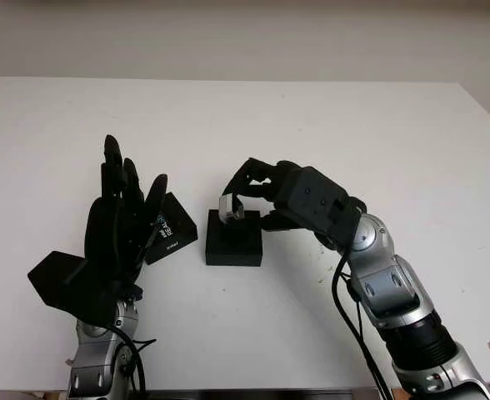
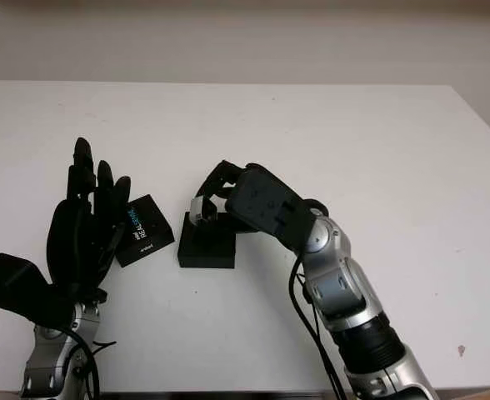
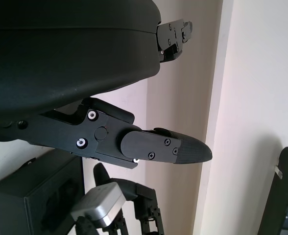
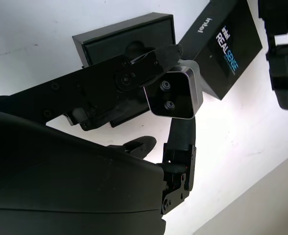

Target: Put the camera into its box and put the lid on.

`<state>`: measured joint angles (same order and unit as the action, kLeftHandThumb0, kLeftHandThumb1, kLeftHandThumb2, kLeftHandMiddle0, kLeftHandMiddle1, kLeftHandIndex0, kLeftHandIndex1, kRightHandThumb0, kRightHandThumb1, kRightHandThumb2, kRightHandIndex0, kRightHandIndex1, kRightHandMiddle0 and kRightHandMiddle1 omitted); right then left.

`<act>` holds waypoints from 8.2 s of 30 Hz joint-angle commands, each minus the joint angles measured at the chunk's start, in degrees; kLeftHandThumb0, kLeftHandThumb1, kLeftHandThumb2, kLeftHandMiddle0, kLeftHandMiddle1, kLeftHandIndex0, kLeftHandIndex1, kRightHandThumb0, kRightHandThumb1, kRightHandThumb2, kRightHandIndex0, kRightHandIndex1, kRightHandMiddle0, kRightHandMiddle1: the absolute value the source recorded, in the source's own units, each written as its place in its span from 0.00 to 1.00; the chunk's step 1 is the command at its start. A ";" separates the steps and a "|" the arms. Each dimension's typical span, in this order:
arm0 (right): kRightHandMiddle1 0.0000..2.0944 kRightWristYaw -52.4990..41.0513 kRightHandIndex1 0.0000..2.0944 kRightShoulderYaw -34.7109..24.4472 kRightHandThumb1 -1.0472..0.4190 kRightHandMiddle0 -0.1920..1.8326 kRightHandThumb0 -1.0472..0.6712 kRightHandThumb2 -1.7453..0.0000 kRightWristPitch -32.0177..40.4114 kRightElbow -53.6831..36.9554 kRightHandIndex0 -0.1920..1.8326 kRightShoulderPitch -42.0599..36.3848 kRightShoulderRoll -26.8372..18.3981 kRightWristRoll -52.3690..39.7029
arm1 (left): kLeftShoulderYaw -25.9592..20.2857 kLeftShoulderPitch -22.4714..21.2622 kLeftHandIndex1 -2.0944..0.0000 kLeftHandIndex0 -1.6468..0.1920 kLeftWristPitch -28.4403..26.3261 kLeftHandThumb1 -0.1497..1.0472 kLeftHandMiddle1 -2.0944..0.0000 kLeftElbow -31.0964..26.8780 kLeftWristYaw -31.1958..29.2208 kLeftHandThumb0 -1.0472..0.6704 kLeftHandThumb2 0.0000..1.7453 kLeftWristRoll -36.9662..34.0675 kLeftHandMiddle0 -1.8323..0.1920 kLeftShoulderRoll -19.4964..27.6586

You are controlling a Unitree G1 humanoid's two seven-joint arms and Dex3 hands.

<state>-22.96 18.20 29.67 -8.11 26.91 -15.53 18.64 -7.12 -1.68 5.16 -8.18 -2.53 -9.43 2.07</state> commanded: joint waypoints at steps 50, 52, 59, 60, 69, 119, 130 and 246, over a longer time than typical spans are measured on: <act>0.99 2.35 0.12 2.98 0.01 0.27 0.41 0.97 -6.69 4.13 0.29 -2.99 -3.84 9.48 | -0.65 -0.09 0.97 0.99 -1.30 1.00 0.97 -3.74 -1.79 0.23 0.08 -2.85 0.97 0.01; 1.00 2.62 0.12 3.07 0.01 0.27 0.41 0.97 -7.50 4.26 0.29 -3.16 -4.06 9.83 | -0.48 0.00 0.97 0.98 -1.17 1.00 0.97 -3.83 -1.65 0.22 0.08 -2.43 0.97 0.01; 0.85 1.55 0.08 5.11 0.01 0.17 0.36 0.96 -13.36 2.31 0.24 -4.21 -7.03 13.12 | 0.11 0.26 0.97 0.99 -1.04 1.00 0.97 -4.28 -1.11 0.24 0.08 -1.59 0.97 -0.31; 0.82 1.07 0.07 5.62 0.01 0.15 0.35 0.96 -14.92 1.95 0.23 -4.30 -7.90 13.91 | 0.18 0.30 0.97 0.99 -1.04 1.00 0.97 -4.33 -1.05 0.24 0.08 -1.55 0.97 -0.37; 0.13 0.41 0.02 5.87 0.02 0.11 0.26 0.97 -22.66 -1.08 0.04 -5.53 -10.81 18.75 | 0.33 1.13 0.98 0.99 -0.81 1.00 0.98 -4.92 -1.18 0.24 0.08 -2.16 0.97 -1.05; 0.02 4.22 0.01 0.08 0.00 0.02 0.13 0.69 -51.27 5.21 0.00 -8.04 -13.74 11.86 | -0.29 3.06 0.97 0.98 -0.58 1.00 0.98 -5.98 -0.66 0.24 0.07 -1.25 0.96 -0.93; 0.02 3.57 0.01 3.57 0.00 0.02 0.11 0.70 -53.97 11.06 0.01 -7.46 -13.11 17.19 | 0.29 4.49 0.97 0.98 -0.49 1.00 0.97 -6.98 -0.27 0.24 0.08 -0.51 0.96 -1.30; 0.03 7.33 0.03 -14.91 0.00 0.06 0.21 0.66 -23.30 4.70 0.07 -7.27 -6.99 -6.01 | 10.25 -11.51 0.97 0.92 -1.20 0.90 0.97 12.81 -15.92 0.18 0.03 34.71 0.91 35.97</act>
<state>-15.70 3.80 6.38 -2.20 19.90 -22.09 12.70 2.59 -11.95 3.89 4.52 -18.72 24.90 37.97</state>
